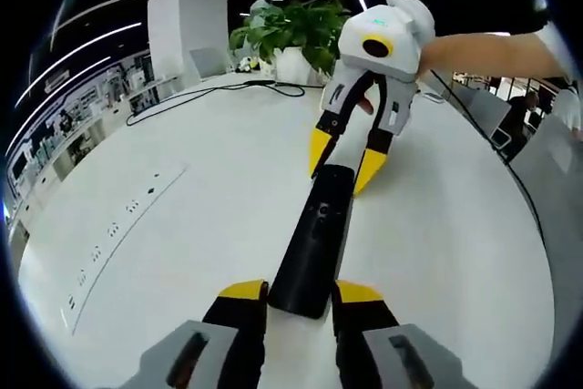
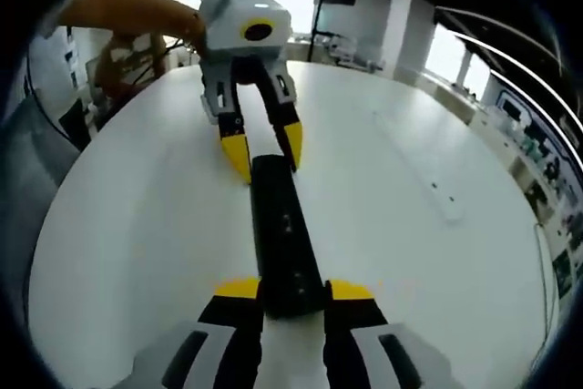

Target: Press the specified remote control buttons in sequence, fully releasing each button before pressing the next.

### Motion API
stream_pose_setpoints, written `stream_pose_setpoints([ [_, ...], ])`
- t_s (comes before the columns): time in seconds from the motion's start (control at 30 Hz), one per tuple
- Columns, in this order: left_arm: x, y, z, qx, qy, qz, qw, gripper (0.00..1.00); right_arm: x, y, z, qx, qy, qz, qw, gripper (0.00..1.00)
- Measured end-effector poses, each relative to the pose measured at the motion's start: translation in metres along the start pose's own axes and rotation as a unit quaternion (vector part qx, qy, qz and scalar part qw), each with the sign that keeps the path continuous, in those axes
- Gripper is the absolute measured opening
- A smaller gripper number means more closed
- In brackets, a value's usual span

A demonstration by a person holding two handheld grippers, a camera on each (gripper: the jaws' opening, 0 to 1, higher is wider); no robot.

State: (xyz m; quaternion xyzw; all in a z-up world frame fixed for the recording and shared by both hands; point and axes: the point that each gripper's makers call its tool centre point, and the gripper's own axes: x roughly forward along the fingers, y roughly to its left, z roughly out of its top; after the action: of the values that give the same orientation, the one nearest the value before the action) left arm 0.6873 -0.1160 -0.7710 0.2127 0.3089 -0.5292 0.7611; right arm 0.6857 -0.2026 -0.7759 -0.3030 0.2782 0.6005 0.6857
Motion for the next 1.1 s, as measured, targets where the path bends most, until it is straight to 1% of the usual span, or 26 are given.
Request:
stream_pose_setpoints([
  [0.17,-0.001,0.002,-0.001,0.003,0.003,0.000,1.0000,0.28,0.001,-0.003,0.000,0.002,0.006,0.002,1.0000,0.22],
  [0.37,-0.001,0.003,-0.002,0.014,0.006,0.002,0.9999,0.27,0.002,-0.006,0.000,-0.017,0.013,0.005,0.9998,0.20],
  [0.4,-0.001,0.004,-0.003,0.021,0.007,0.002,0.9998,0.27,0.004,-0.014,-0.001,-0.022,0.012,0.005,0.9997,0.20],
  [0.43,0.000,0.004,-0.003,0.024,0.008,0.003,0.9997,0.26,0.005,-0.016,-0.001,-0.022,0.012,0.004,0.9997,0.20],
  [0.47,-0.001,0.004,-0.003,0.028,0.009,0.003,0.9996,0.26,0.003,-0.012,0.000,-0.024,0.012,0.003,0.9996,0.20],
  [0.57,-0.001,0.003,-0.003,0.034,0.012,0.004,0.9993,0.26,0.003,-0.011,-0.001,-0.025,0.011,0.001,0.9996,0.20],
  [0.67,-0.003,0.002,0.000,0.040,0.009,0.005,0.9992,0.26,0.002,-0.009,-0.001,-0.019,0.012,0.002,0.9997,0.19],
  [0.87,-0.009,-0.011,0.005,0.047,0.009,0.005,0.9988,0.26,-0.006,-0.001,0.002,-0.022,0.014,-0.003,0.9996,0.19],
  [0.93,-0.012,-0.018,0.007,0.048,0.006,0.005,0.9988,0.26,-0.011,0.006,0.004,-0.023,0.015,-0.005,0.9996,0.19],
  [1.1,-0.020,-0.037,0.008,0.044,0.002,0.007,0.9990,0.26,-0.024,0.034,0.009,-0.026,0.017,-0.009,0.9995,0.19],
])
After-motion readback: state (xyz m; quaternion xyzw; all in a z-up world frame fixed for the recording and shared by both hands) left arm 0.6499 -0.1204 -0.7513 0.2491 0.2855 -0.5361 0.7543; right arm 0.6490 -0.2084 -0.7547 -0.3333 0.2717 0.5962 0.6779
